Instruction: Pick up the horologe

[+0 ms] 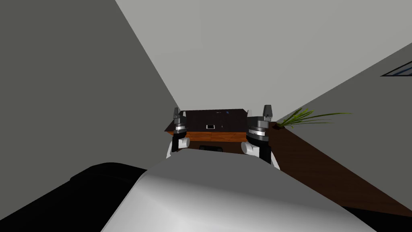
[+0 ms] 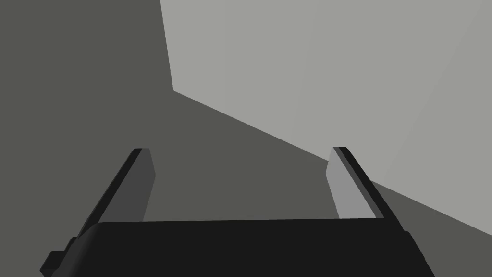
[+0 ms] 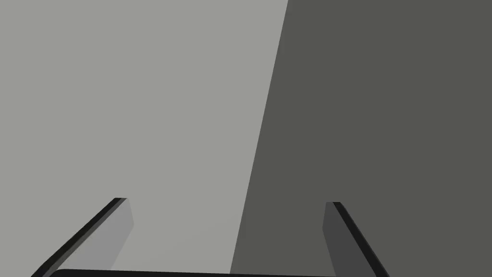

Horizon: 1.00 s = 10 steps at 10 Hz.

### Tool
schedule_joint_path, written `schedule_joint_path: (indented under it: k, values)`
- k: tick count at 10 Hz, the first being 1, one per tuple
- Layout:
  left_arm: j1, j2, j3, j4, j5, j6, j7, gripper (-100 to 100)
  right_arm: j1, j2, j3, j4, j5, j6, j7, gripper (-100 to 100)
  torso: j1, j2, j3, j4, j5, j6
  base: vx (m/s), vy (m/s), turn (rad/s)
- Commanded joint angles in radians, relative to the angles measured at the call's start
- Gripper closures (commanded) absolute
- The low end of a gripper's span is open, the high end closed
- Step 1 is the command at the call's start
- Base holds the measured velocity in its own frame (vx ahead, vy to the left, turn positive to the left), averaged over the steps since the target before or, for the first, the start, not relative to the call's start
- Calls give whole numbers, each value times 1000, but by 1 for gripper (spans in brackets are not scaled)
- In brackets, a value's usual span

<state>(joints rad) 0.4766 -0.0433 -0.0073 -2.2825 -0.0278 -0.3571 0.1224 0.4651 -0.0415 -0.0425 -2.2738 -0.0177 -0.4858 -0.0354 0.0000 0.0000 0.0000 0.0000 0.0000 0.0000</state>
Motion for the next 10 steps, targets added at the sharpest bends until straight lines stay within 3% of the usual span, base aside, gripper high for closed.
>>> schedule_joint_path:
  k: [1,5,9,10]
  values:
    - [0,0,0,0,0,0,0,0,-23,-25,-6,40,-19,19,-27,-100,0,0,0,0,0,0,11,10,-8]
    - [0,0,0,0,0,0,0,0,-80,-55,-22,140,-64,68,-92,-100,1,-2,-1,0,0,0,17,17,-8]
    - [0,0,0,0,0,0,0,0,-162,-76,-44,288,-130,139,-186,-100,1,-2,-1,0,0,0,23,18,-12]
    - [0,0,0,0,0,0,0,0,-162,-76,-44,290,-130,139,-186,-100,1,-2,-1,-1,0,0,19,13,-9]
